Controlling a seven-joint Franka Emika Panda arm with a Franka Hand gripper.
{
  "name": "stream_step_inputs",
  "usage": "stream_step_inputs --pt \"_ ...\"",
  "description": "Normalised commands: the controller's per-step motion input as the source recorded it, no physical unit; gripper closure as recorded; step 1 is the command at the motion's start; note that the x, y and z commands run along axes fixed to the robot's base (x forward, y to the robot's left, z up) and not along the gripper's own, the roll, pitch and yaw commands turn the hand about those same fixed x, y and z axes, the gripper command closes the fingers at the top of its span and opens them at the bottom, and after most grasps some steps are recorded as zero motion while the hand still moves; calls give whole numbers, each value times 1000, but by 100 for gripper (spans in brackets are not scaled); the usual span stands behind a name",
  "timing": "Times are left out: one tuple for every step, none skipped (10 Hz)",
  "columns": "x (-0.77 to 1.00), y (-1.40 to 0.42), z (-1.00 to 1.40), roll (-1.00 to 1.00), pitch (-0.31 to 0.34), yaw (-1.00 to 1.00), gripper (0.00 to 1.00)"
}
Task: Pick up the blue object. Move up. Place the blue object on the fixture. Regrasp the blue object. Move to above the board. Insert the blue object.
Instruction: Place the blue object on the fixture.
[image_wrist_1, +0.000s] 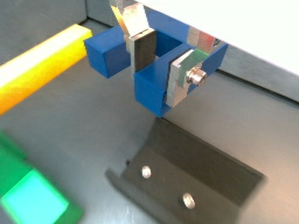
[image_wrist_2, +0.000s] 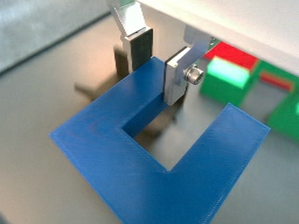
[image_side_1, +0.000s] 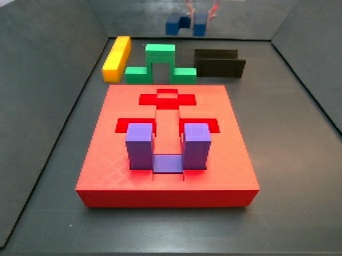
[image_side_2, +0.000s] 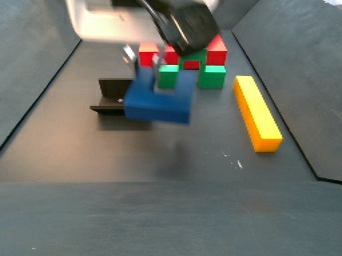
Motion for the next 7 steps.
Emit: stream_step_inputs --pt "894 -460 514 -306 229 17 100" --pt "920 -417 334 -477 231 0 100" --pt "906 -360 369 -594 229 0 100" --pt "903 -323 386 -631 220 0 100" --pt "889 -231 337 -714 183 0 100" --pt "837 -89 189 -911 71 0 100" --pt "800 0 0 -1000 0 -11 100"
